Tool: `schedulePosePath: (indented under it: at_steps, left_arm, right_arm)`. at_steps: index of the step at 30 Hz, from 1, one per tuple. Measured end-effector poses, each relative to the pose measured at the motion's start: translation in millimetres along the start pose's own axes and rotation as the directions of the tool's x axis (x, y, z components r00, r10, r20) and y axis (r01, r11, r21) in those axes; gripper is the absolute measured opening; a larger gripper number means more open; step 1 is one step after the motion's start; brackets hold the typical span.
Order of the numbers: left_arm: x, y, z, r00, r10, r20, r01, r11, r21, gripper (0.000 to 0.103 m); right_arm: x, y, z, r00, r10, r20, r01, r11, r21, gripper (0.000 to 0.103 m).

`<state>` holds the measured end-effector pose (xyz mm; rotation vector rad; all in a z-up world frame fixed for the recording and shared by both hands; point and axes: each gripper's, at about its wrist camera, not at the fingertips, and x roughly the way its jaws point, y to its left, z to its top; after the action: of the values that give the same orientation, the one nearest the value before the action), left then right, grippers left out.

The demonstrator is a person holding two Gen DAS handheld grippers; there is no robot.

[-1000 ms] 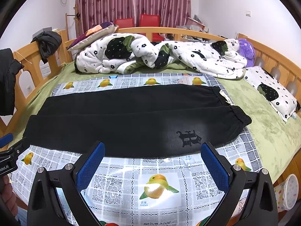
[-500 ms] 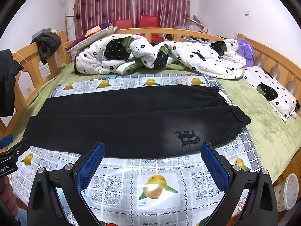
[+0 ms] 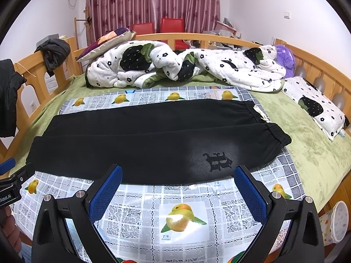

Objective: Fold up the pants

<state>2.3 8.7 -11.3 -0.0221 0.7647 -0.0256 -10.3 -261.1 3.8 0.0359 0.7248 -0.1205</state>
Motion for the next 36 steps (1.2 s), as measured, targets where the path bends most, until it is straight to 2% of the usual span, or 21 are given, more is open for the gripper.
schedulePosePath:
  at_steps: [12,19,23,27,30,33,36]
  left_arm:
    - [0,-1,-1,1.0,-0.006,0.003,0.006,1.0,-0.001,0.103]
    - [-1,9,-1,0.997,-0.055,0.051,0.057,0.998,-0.025,0.103]
    - [18,30,-5,0.998,-0.047,0.049,0.05,0.997,-0.063,0.103]
    - [48,59,-17,0.999,-0.049,0.004,0.049,0.993,-0.108,0.102]
    - [73,94,-33,0.996,-0.087,-0.033,0.079,0.978,-0.192,0.099]
    - [92,124,-49,0.995,-0.074,-0.069,0.055,0.966,-0.253,0.092]
    - [108,146,-59,0.993,-0.071,-0.099,0.038,0.951,-0.307,0.088]
  right_arm:
    - [0,-1,1,1.0,-0.006,0.013,0.006,1.0,-0.008,0.101]
    - [9,-8,-9,0.999,-0.034,0.029,0.035,0.999,-0.042,0.1]
    - [21,-23,-17,0.998,-0.046,0.03,0.048,0.997,-0.053,0.099]
    - [40,-44,-26,0.998,-0.06,0.025,0.061,0.997,-0.042,0.098]
    - [58,-63,-38,0.991,-0.128,0.025,0.129,0.99,-0.049,0.097]
    - [78,-85,-46,0.989,-0.143,-0.024,0.143,0.989,-0.032,0.085]
    - [97,-111,-54,0.991,-0.101,-0.082,0.104,0.994,0.036,0.081]
